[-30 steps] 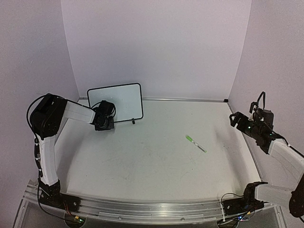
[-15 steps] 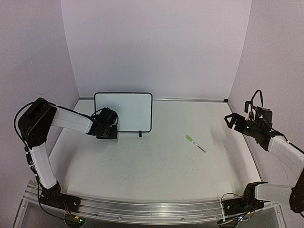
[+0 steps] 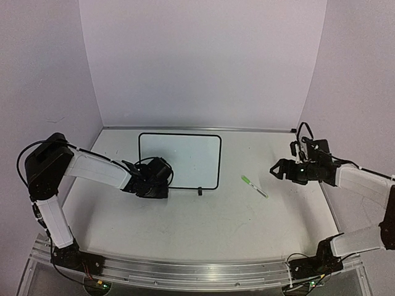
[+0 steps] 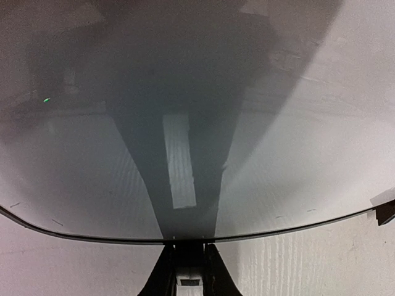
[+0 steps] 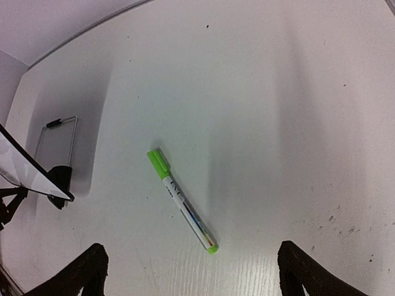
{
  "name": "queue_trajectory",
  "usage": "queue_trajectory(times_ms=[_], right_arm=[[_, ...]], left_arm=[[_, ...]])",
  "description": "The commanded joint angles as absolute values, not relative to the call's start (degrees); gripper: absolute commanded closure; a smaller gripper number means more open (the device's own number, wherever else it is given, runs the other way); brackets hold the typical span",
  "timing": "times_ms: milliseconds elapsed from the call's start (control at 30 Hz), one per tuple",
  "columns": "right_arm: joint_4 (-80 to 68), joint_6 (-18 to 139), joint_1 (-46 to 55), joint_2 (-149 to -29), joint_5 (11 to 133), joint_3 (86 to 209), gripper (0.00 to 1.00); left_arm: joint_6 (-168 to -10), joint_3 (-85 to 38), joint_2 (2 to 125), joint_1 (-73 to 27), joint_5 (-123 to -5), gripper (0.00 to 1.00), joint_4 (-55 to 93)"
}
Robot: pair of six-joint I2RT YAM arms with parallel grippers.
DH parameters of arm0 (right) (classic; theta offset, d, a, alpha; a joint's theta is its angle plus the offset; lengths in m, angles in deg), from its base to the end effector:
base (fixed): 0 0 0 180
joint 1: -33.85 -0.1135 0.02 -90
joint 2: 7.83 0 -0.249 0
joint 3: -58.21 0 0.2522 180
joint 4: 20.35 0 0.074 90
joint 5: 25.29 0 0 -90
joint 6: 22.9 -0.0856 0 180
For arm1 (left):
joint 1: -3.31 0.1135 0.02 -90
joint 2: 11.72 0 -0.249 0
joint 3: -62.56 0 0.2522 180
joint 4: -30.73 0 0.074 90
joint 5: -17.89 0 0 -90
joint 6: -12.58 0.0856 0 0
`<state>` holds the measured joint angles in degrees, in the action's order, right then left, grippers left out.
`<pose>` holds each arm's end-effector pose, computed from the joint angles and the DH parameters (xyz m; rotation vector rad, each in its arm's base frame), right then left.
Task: Write a sentence on the whiteboard
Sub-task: Move the whiteboard stand to the center of the board.
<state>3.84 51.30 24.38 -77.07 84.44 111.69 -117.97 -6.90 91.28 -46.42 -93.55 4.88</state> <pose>0.2842 0.0767 0.1786 -0.0591 2.2943 0.6217 0.2595 -0.2579 0.0845 0.0710 2.5054 -0.1513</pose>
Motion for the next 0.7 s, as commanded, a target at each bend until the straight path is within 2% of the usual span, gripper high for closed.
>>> queue_trajectory(times_ms=[0, 67, 333, 667], right_arm=[[7.57, 51.22, 18.71, -81.79, 79.64, 115.20, 0.14], [8.16, 51.74, 17.12, -84.20, 78.51, 115.82, 0.18], [11.65, 54.39, 13.37, -92.12, 74.06, 119.15, 0.41], [15.76, 55.37, 10.91, -100.72, 68.32, 124.65, 0.52]], left_arm=[[-124.07, -7.78, 90.14, -49.64, -94.23, 1.00, 3.69], [-124.35, -7.87, 90.17, -50.05, -94.14, 0.97, 3.47], [-123.75, -5.32, 86.30, -50.11, -92.27, 0.62, 3.19], [-117.42, -3.60, 77.18, -50.04, -87.92, 0.21, -1.88]])
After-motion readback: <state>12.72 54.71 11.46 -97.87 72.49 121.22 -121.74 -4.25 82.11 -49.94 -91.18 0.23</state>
